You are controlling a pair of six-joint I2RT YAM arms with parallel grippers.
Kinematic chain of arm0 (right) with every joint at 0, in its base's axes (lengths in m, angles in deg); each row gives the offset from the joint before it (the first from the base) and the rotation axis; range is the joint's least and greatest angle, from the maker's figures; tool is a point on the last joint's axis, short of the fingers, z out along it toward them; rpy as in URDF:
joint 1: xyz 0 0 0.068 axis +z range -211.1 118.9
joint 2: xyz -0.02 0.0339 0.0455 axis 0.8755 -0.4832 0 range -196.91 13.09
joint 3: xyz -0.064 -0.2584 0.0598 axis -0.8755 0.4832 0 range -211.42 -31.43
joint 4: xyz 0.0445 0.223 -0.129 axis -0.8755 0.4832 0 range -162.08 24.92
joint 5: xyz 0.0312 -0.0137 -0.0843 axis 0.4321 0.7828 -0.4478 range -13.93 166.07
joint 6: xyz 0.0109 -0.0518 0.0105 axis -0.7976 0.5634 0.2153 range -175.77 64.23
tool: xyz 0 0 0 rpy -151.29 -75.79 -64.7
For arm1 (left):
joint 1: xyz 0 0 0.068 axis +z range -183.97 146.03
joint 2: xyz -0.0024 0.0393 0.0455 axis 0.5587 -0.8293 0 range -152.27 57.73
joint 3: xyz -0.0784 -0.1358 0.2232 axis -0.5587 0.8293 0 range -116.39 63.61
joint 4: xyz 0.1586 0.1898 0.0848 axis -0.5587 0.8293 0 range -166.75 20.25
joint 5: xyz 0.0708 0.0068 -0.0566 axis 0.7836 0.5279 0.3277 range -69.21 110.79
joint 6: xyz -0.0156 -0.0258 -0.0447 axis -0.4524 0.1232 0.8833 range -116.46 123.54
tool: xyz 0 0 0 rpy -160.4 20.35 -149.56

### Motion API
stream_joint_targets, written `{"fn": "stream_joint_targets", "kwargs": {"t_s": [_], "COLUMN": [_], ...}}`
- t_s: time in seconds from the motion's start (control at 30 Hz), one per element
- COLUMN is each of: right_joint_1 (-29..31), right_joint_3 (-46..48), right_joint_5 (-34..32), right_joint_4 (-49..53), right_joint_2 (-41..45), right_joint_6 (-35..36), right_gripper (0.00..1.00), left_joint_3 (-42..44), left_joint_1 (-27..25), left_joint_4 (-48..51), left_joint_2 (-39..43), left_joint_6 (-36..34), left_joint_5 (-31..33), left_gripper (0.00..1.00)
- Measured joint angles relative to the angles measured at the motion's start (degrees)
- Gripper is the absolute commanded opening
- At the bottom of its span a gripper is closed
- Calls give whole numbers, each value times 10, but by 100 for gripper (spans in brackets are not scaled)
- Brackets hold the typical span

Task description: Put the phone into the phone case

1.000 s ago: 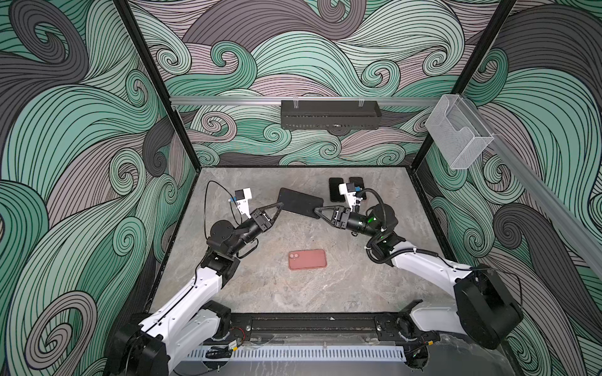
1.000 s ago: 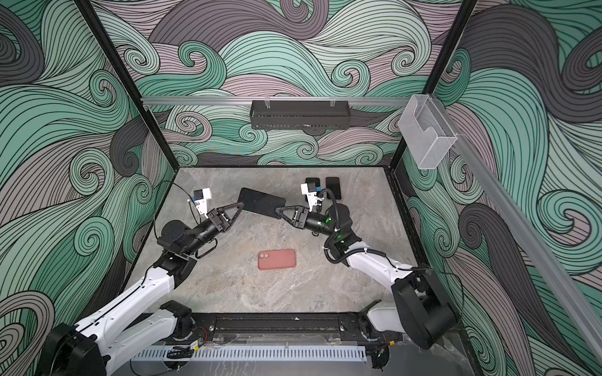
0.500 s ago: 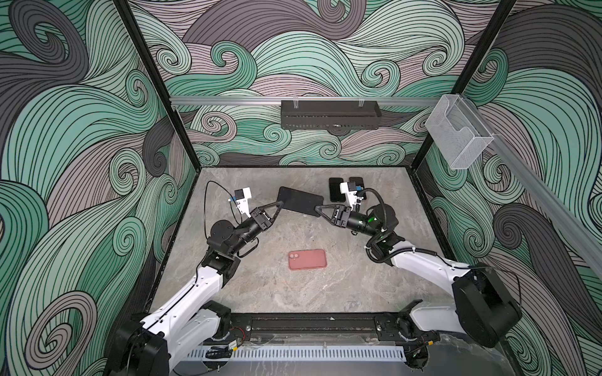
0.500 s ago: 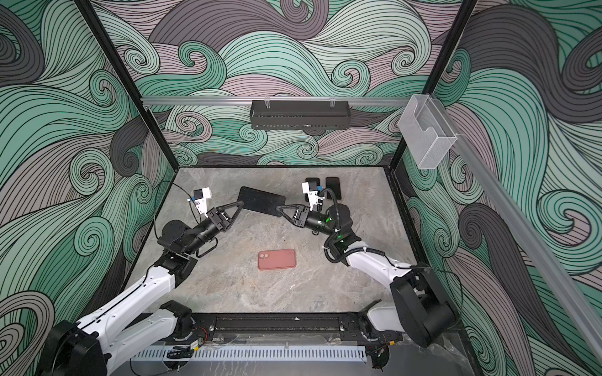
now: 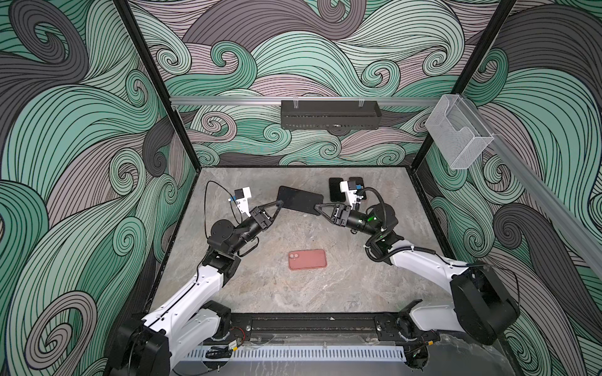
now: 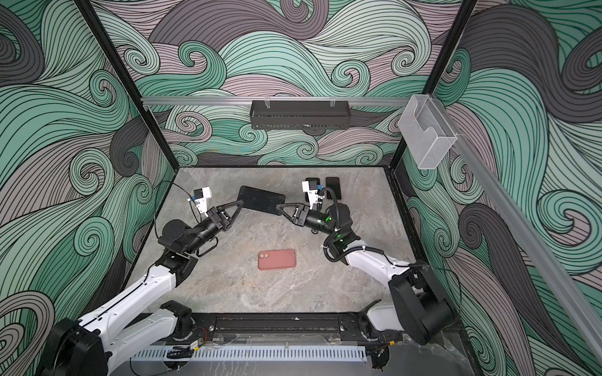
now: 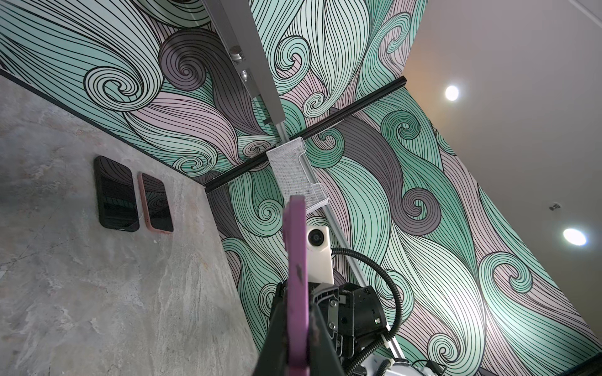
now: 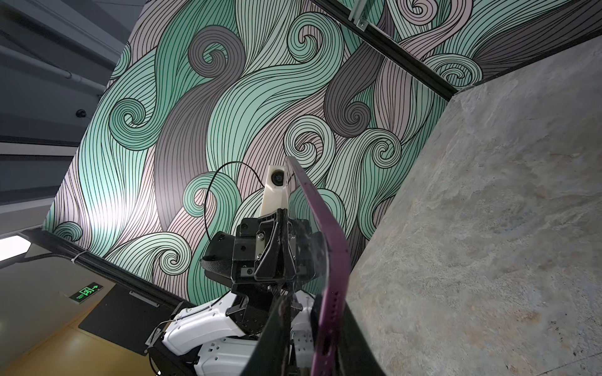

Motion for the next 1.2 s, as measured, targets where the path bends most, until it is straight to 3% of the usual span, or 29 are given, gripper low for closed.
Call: {"fn": "stream_joint_targets", "kwargs": {"t_s": [0.2,0.47,0.53,0.63,0.77,1.0,1.1,1.2], "right_joint_1": [0,-3,-3,-3,-4,-17,-20,-20], "right_joint_3": [-9,-9,-9,-12,-24,-58,-68,-84], "right_joint_5": [0,-4,-4,-3,-3,-5,-12,-24], "right_joint_4": [0,0,10,42,131,331,430,535], "right_joint_2": [-3,-5,0,16,47,102,129,150], "right_joint_6": [0,-12,-10,6,42,120,162,205], "right_gripper": [20,7,4,0,0,0,0,0], "left_joint_3": [0,-1,-1,-1,-1,-2,-3,-7], "left_joint_1": [0,-2,-2,-3,-6,-7,-7,-7], "left_joint_4": [-9,-17,-13,22,99,224,292,370], "left_joint_2": [-2,-23,-22,-14,21,101,122,139], "left_joint_6": [4,12,11,-6,-40,-98,-128,-158], "left_joint_5": [-2,-10,-10,-16,-22,-21,-21,-17], "left_gripper": [0,0,11,40,59,70,87,90]}}
